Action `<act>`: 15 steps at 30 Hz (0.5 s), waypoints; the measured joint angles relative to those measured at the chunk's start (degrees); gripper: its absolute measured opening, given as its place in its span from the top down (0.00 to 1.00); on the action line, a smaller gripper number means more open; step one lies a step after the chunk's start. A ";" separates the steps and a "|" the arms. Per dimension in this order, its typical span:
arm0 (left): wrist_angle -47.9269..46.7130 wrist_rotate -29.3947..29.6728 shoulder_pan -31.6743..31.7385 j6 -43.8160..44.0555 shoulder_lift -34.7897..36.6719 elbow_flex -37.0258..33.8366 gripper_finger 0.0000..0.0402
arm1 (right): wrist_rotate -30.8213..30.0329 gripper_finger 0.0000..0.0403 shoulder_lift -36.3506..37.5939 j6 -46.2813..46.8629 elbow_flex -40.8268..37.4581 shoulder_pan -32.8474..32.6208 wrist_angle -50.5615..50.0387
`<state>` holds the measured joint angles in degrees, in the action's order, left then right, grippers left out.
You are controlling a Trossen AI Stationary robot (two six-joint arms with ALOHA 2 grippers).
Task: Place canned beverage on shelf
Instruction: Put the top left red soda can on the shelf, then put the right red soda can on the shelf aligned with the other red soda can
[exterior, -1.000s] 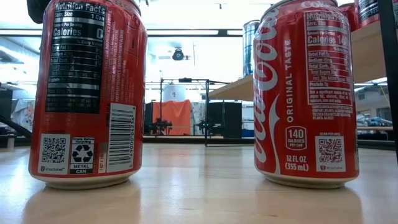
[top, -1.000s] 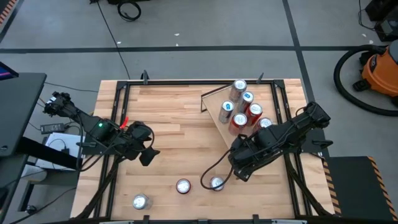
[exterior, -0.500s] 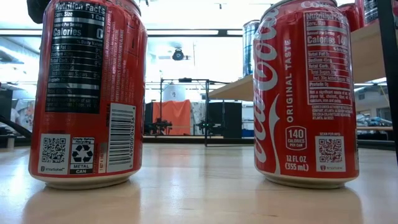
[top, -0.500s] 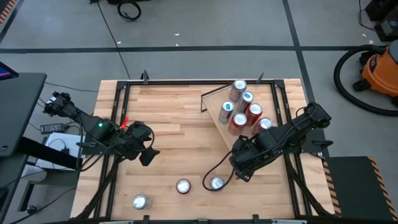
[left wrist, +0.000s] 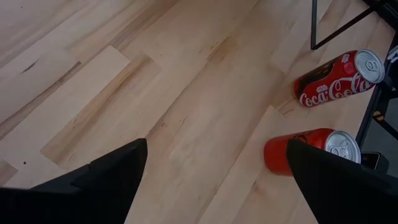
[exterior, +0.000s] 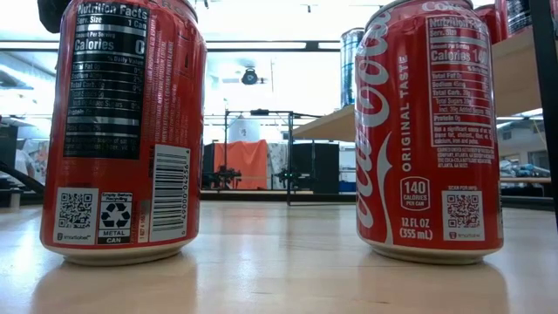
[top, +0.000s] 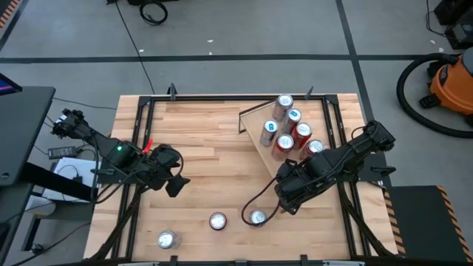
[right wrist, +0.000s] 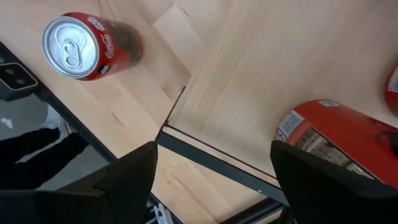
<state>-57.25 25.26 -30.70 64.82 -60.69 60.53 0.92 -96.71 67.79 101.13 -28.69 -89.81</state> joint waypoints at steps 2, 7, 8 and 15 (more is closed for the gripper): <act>0.01 0.00 0.00 0.00 0.00 0.00 0.01 | -0.28 0.20 0.71 0.18 0.09 -0.02 -0.12; 0.00 0.00 -0.02 0.02 0.02 0.00 0.01 | -2.90 0.20 3.61 1.09 0.46 -0.40 -0.21; 0.02 0.01 0.00 0.02 0.01 0.00 0.01 | -4.01 0.20 4.17 1.06 1.02 -0.64 -0.28; 0.00 0.00 0.00 0.00 0.00 0.00 0.01 | -13.11 0.20 6.66 -4.76 7.09 -3.30 4.96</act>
<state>-57.25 25.26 -30.70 64.82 -60.69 60.53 -12.19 -90.05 63.03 108.22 -31.98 -84.84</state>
